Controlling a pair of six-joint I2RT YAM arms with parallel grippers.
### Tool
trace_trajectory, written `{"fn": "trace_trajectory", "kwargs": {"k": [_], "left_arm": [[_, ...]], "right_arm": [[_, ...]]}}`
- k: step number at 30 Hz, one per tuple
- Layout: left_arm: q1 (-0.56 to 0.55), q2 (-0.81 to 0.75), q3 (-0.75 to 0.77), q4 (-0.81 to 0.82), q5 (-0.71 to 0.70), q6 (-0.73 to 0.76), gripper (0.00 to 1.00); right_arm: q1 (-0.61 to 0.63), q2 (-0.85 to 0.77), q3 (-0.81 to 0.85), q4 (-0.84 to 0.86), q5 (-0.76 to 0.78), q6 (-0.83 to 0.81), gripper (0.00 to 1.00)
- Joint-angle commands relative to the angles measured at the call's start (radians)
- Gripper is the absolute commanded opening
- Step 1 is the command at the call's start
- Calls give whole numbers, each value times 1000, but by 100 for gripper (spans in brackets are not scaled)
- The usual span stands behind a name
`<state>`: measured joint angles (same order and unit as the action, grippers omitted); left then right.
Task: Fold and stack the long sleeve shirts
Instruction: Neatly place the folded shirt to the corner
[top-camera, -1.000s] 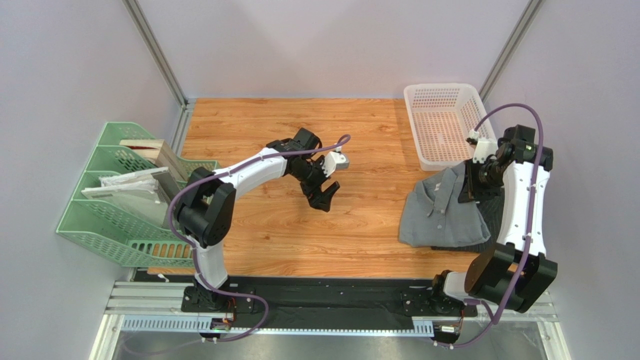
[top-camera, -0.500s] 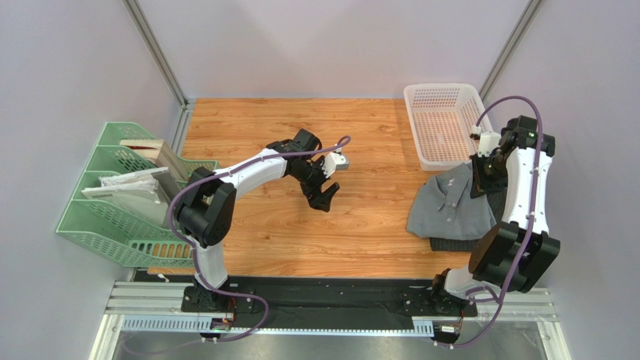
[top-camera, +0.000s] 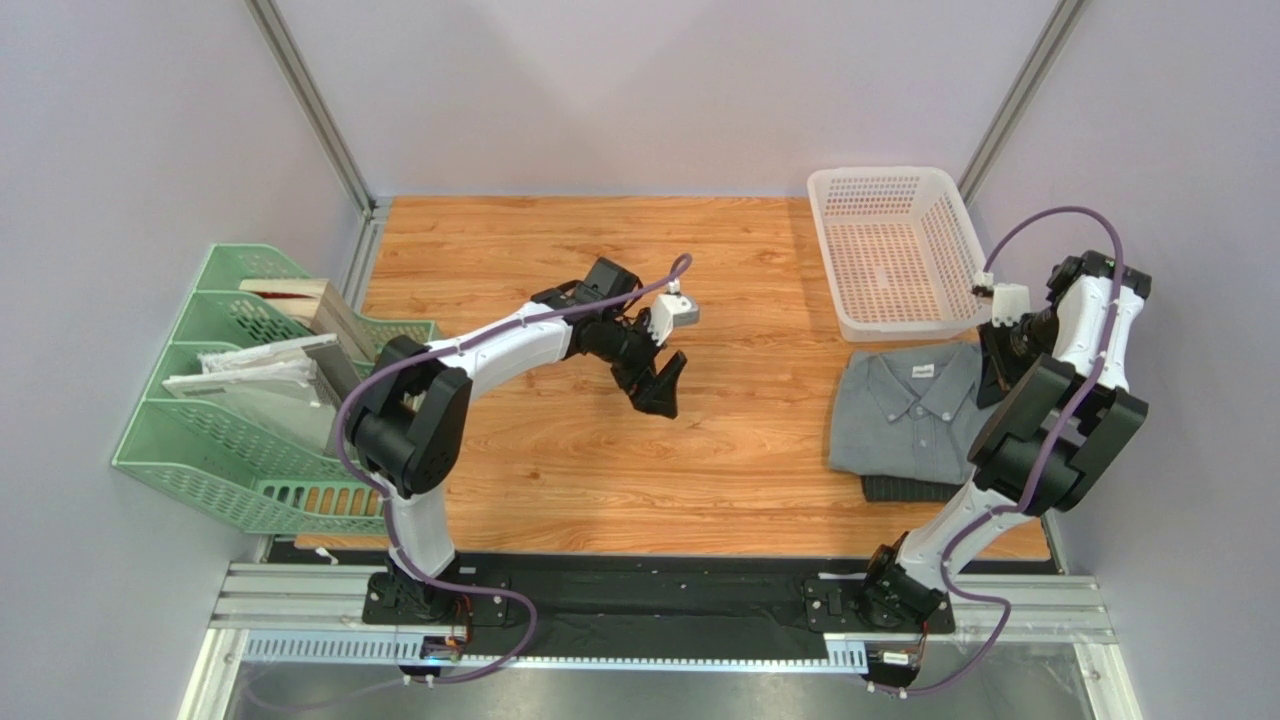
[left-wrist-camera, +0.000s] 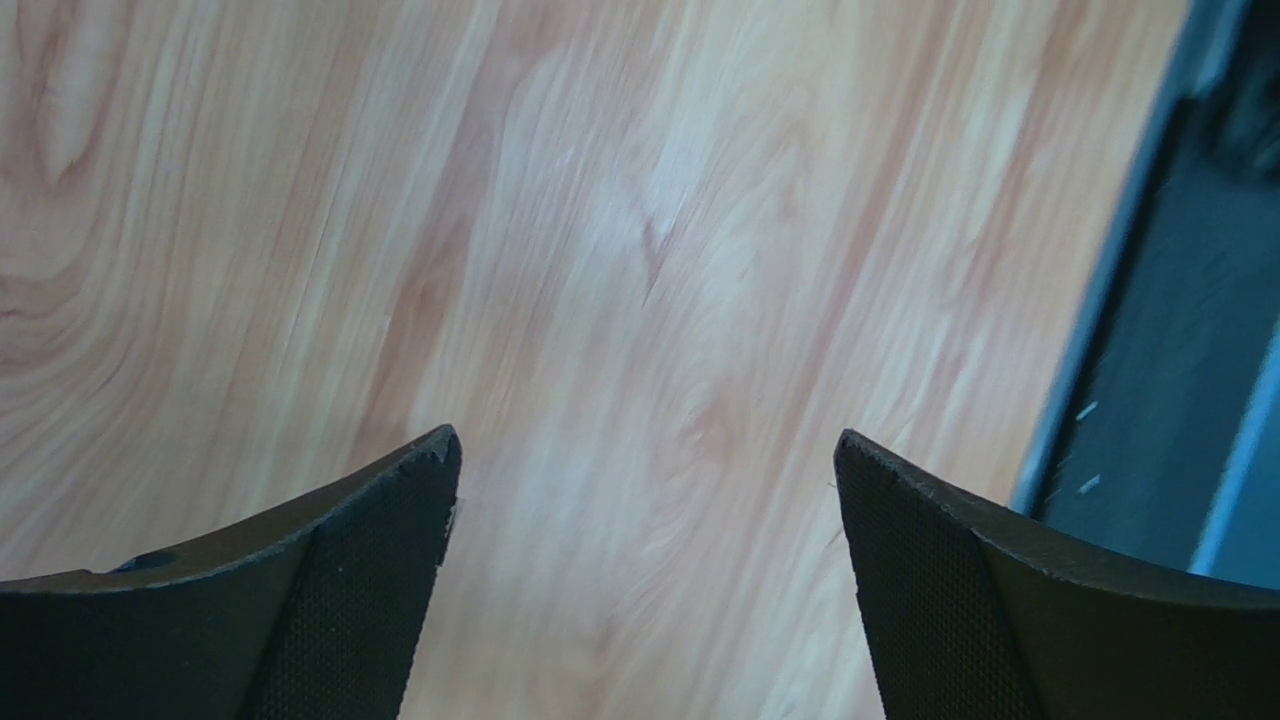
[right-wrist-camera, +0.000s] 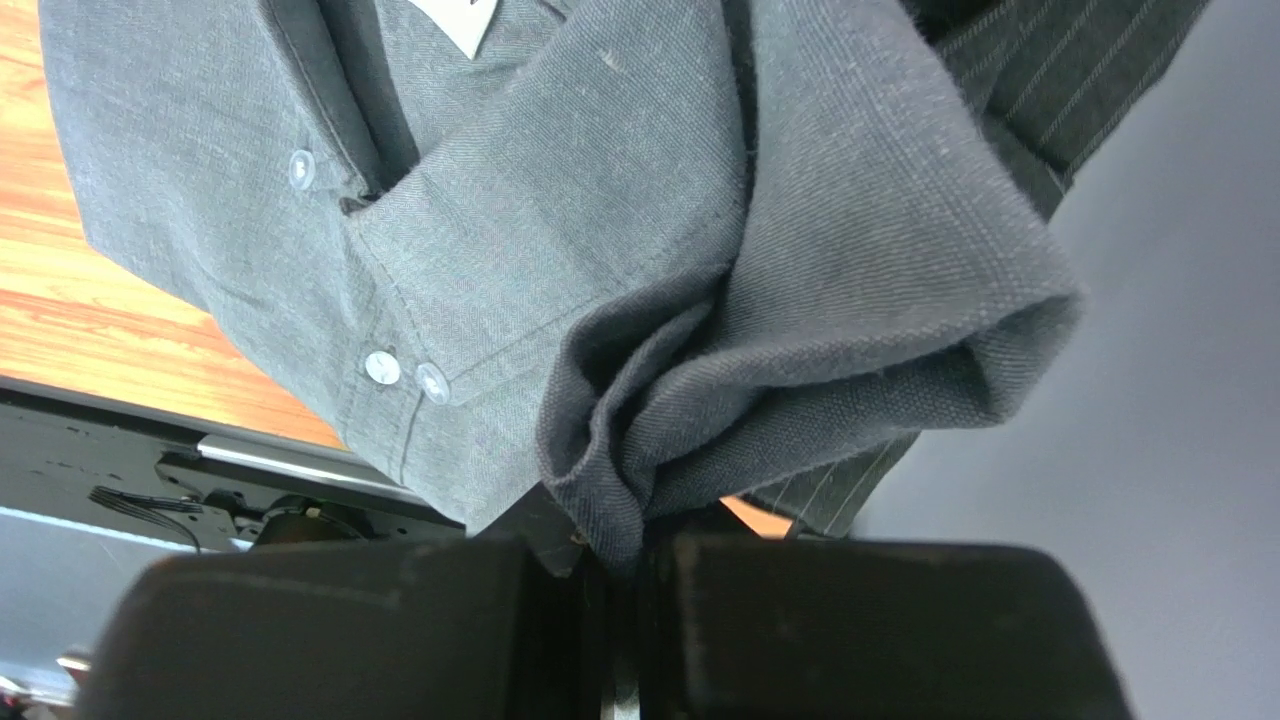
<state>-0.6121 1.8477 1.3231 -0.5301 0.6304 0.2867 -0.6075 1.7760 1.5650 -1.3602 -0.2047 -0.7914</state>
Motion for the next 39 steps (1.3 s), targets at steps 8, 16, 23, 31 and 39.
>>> {"fn": "trace_trajectory", "kwargs": {"k": [8, 16, 23, 31, 39], "left_arm": [[-228, 123, 88, 653, -137, -988, 78], [-350, 436, 278, 774, -235, -1302, 77], [-383, 525, 294, 811, -304, -1357, 73], [-397, 623, 352, 857, -281, -1388, 68], [-402, 685, 407, 943, -222, -1446, 52]], "right_arm": [[3, 45, -22, -238, -68, -11, 0], [-12, 69, 1, -217, -22, -38, 0], [-14, 112, -3, -228, -38, -37, 0], [-17, 120, 20, -228, -12, -51, 0], [-17, 132, 38, -228, -12, -46, 0]]}}
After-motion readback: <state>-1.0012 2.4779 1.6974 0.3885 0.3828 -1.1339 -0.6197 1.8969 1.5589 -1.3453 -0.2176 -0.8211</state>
